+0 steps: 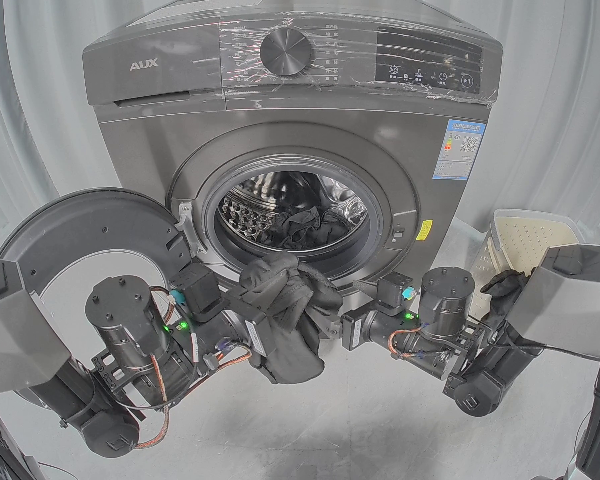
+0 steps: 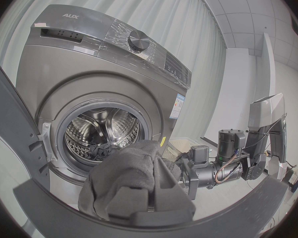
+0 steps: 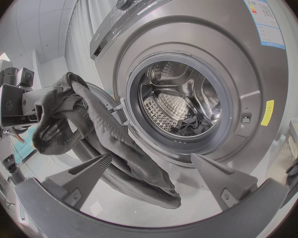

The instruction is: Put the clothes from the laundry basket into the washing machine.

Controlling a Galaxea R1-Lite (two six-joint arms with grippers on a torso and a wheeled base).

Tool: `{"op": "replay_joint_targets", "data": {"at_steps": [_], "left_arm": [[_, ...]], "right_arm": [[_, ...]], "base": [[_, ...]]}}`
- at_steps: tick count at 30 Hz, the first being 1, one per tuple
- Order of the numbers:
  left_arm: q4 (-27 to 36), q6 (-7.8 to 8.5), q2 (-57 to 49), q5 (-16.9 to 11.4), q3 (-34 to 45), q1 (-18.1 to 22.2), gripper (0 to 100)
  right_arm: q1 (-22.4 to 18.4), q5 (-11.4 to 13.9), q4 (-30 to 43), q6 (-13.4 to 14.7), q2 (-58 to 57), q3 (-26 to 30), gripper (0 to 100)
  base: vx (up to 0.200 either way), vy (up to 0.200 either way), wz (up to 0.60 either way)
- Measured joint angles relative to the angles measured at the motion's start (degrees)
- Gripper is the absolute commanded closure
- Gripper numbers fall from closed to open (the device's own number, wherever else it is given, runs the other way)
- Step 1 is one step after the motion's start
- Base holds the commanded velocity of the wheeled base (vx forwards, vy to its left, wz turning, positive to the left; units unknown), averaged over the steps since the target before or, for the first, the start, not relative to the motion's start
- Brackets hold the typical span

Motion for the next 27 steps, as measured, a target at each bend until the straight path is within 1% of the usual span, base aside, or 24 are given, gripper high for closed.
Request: {"op": "replay_joint_targets", "data": {"at_steps": [3,8,12,19,20,21,22,24,27], "left_arm": [[0.0,-0.16,0.0,0.0,0.1,0.0,100],[0.0,-0.24,0.1,0.0,0.2,0.1,100],[0.0,-0.46,0.3,-0.1,0.2,0.4,100],[0.0,-2.46,0.8,-0.1,0.0,0.7,100],[0.0,-3.00,1.0,-0.2,0.0,0.7,0],[0.0,-3.25,1.1,-0.2,0.0,0.7,0],[0.0,-3.96,1.3,-0.2,0.0,0.8,0],[0.0,-4.86,1.8,-0.2,-0.2,1.0,0],[0.0,-5.00,3.0,-0.2,-0.4,1.9,0]], "right_arm": [[0.1,0.8,-2.5,-0.2,1.4,-2.0,100],[0.6,1.1,-3.0,-0.1,2.4,-2.9,100],[1.1,1.1,-3.6,0.0,1.5,-1.7,100],[1.7,0.8,-3.6,0.0,-2.8,2.9,100],[1.7,0.8,-3.6,0.0,-3.8,3.8,100],[1.7,0.8,-3.6,0.0,-4.3,4.1,100],[1.7,0.7,-3.5,0.0,-5.1,4.5,100],[1.7,0.6,-3.4,0.0,-6.4,5.0,100],[1.8,0.5,-3.3,0.0,-7.8,5.1,100]], "base": [[0.000,0.000,0.00],[0.000,0.000,0.00],[0.000,0.000,0.00],[0.000,0.000,0.00],[0.000,0.000,0.00],[0.000,0.000,0.00],[0.000,0.000,0.00],[0.000,0.000,0.00],[0.000,0.000,0.00]]}}
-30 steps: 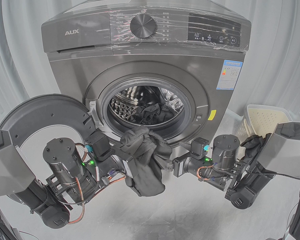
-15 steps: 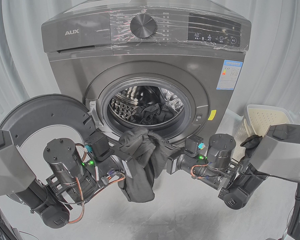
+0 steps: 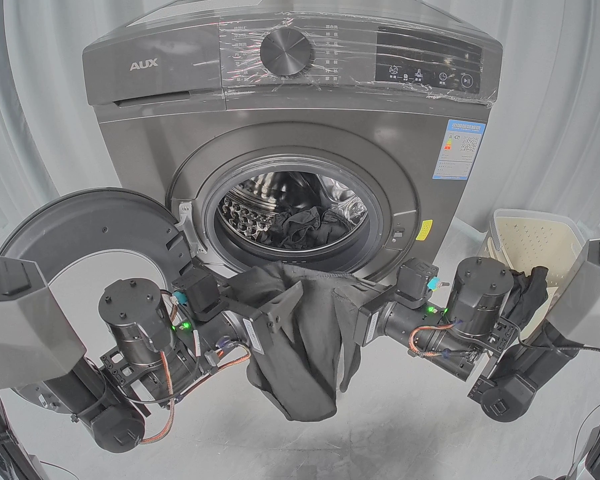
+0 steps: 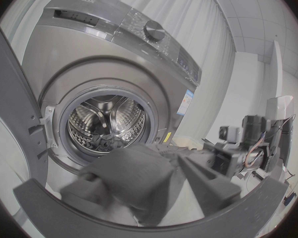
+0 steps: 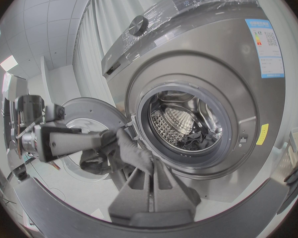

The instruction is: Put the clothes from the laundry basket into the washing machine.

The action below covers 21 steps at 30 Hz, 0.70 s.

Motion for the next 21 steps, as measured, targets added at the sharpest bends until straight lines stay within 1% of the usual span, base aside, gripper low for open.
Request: {"op": "replay_joint_targets", "data": {"at_steps": [3,6,8,12,14,18,21], "left_arm": [[0.0,0.05,1.6,-0.2,0.0,1.1,0],[0.0,0.11,3.4,-1.5,0.1,1.9,0],[0.0,0.20,4.4,-2.1,0.2,2.3,0],[0.0,0.29,5.7,-2.3,0.4,2.5,0],[0.0,0.29,6.2,-2.5,0.5,2.6,0],[0.0,0.30,6.6,-4.4,0.7,2.5,0],[0.0,0.55,7.0,-4.8,0.9,2.6,0]], "right_arm": [[0.1,-0.5,0.1,-0.1,-1.0,-0.1,100],[0.2,-1.6,0.1,-0.1,-1.5,-0.5,100],[0.3,-1.8,0.1,-0.2,-1.8,-0.9,100],[0.3,-1.8,0.2,-0.2,-2.1,-1.7,100],[0.3,-2.4,0.4,-0.2,-2.2,-2.1,100],[0.3,-3.2,0.5,-0.2,-2.6,-3.0,100],[0.3,-3.3,0.6,-0.2,-2.8,-3.2,100]], "base": [[0.000,0.000,0.00],[0.000,0.000,0.00],[0.000,0.000,0.00],[0.000,0.000,0.00],[0.000,0.000,0.00],[0.000,0.000,0.00],[0.000,0.000,0.00]]}}
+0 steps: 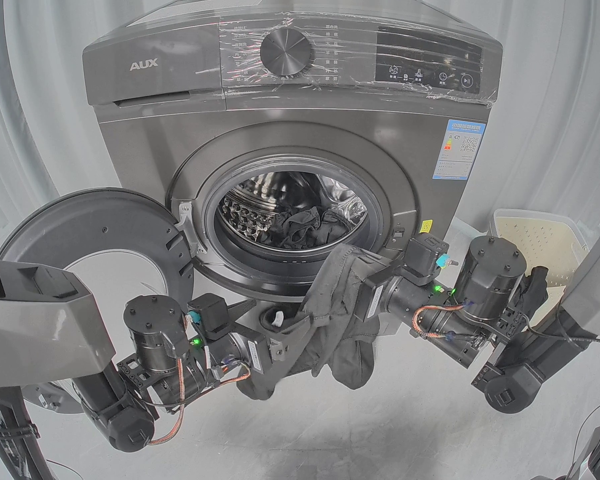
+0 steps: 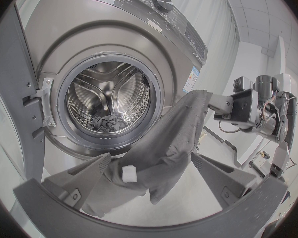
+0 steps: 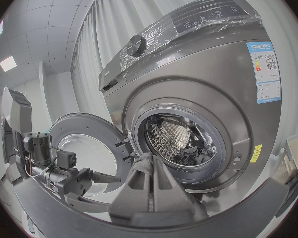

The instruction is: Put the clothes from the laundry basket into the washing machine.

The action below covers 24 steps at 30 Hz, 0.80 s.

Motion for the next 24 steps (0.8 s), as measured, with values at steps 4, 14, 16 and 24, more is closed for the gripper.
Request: {"op": "replay_joint_targets", "data": {"at_steps": [4,14,16,24], "left_arm": [[0.0,1.89,1.3,0.0,0.1,0.4,0],[-0.1,5.25,6.2,-2.8,0.8,2.7,0],[-0.1,5.39,6.8,-5.0,1.1,2.8,0],[-0.1,5.61,9.5,-6.9,1.8,3.3,0]], "right_arm": [[0.0,-0.1,0.2,0.0,-0.3,-0.1,100],[0.0,-0.1,0.2,0.0,-0.9,-0.2,100],[0.0,-0.1,0.2,0.0,-1.0,-0.3,100],[0.0,-0.2,0.3,0.1,-1.7,-1.1,100]], "base": [[0.000,0.000,0.00],[0.000,0.000,0.00],[0.000,0.000,0.00],[0.000,0.000,0.00]]}}
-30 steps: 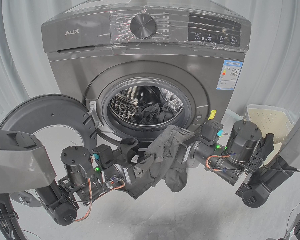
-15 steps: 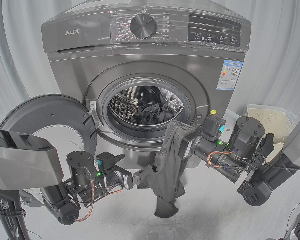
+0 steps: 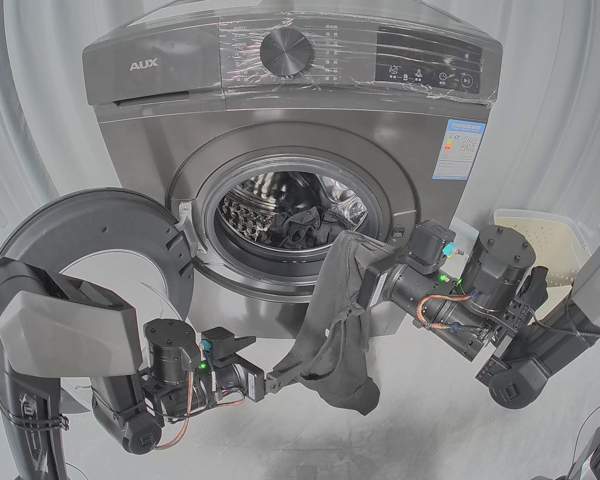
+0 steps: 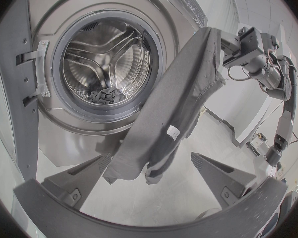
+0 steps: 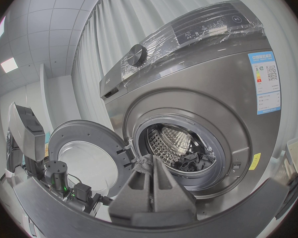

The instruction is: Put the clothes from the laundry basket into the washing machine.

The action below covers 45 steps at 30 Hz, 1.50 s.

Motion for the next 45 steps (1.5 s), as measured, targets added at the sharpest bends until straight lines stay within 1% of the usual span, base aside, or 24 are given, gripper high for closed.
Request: {"op": "replay_joint_targets", "data": {"at_steps": [3,7,13,16,23,29,32,34,37,45], "left_arm": [[0.0,0.22,0.4,0.0,0.0,-0.2,0],[0.0,0.77,0.7,0.0,-0.1,-0.4,0],[0.0,1.21,0.9,0.1,-0.3,-0.2,0],[0.0,1.28,1.5,0.0,-0.8,0.0,0],[0.0,1.50,4.0,0.2,-3.6,0.6,0],[0.0,3.30,8.7,0.0,-8.5,2.9,0],[0.0,3.56,10.7,-0.2,-10.6,3.9,0],[0.0,3.47,11.9,-0.9,-11.9,4.5,0],[0.0,3.12,13.3,-3.0,-13.6,5.0,0],[0.0,2.90,16.7,-6.4,-18.1,5.7,0]], "right_arm": [[0.0,-0.7,1.0,0.0,-0.1,-0.8,100],[-0.1,-2.6,1.8,0.0,-0.2,-2.3,100],[-0.1,-4.8,5.0,0.4,-0.2,-6.6,100],[-0.1,-5.0,5.1,0.4,-0.2,-7.7,100],[0.3,-5.1,5.2,0.4,-0.2,-8.2,100],[1.1,-5.0,5.1,0.4,-0.7,-8.1,100],[1.5,-4.9,5.0,0.5,-1.0,-7.9,100],[2.0,-4.8,4.9,0.5,-1.1,-7.8,100],[3.0,-4.8,4.6,0.7,-1.2,-7.7,100],[4.6,-4.8,4.4,1.1,-1.4,-7.6,100]], "base": [[0.000,0.000,0.00],[0.000,0.000,0.00],[0.000,0.000,0.00],[0.000,0.000,0.00],[0.000,0.000,0.00],[0.000,0.000,0.00],[0.000,0.000,0.00],[0.000,0.000,0.00],[0.000,0.000,0.00],[0.000,0.000,0.00]]}}
